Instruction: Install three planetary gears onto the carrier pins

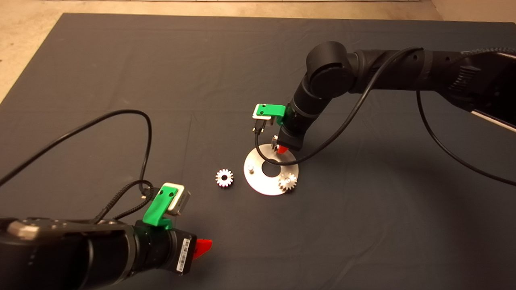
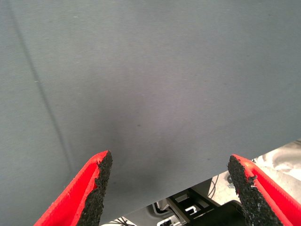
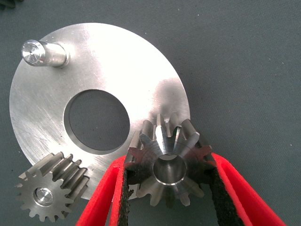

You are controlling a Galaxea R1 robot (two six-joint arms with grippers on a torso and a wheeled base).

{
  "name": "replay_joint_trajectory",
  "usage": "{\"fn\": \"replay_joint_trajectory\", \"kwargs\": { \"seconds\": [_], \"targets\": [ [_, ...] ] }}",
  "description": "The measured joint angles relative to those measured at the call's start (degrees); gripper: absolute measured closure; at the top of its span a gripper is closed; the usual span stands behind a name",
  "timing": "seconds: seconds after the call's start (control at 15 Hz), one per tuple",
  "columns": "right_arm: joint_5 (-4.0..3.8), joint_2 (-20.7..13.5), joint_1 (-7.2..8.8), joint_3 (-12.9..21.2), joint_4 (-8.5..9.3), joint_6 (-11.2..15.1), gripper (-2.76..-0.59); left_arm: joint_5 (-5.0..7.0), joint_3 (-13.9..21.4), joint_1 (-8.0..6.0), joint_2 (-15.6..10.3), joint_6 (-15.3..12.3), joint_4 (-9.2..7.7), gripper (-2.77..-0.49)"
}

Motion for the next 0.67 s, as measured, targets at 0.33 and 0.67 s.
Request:
{"fn": "replay_joint_trajectory", "kwargs": {
  "seconds": [0.33,0.67],
  "targets": [
    [1.46,-0.17,0.00,0.75,0.07,0.00,-1.01,-0.05,0.00,0.00,-0.02,0.00,0.00,-1.75],
    [1.44,-0.17,0.00,2.73,0.45,0.02,-1.01,-0.05,0.00,0.00,-0.04,0.00,0.02,-1.75]
  ]
}}
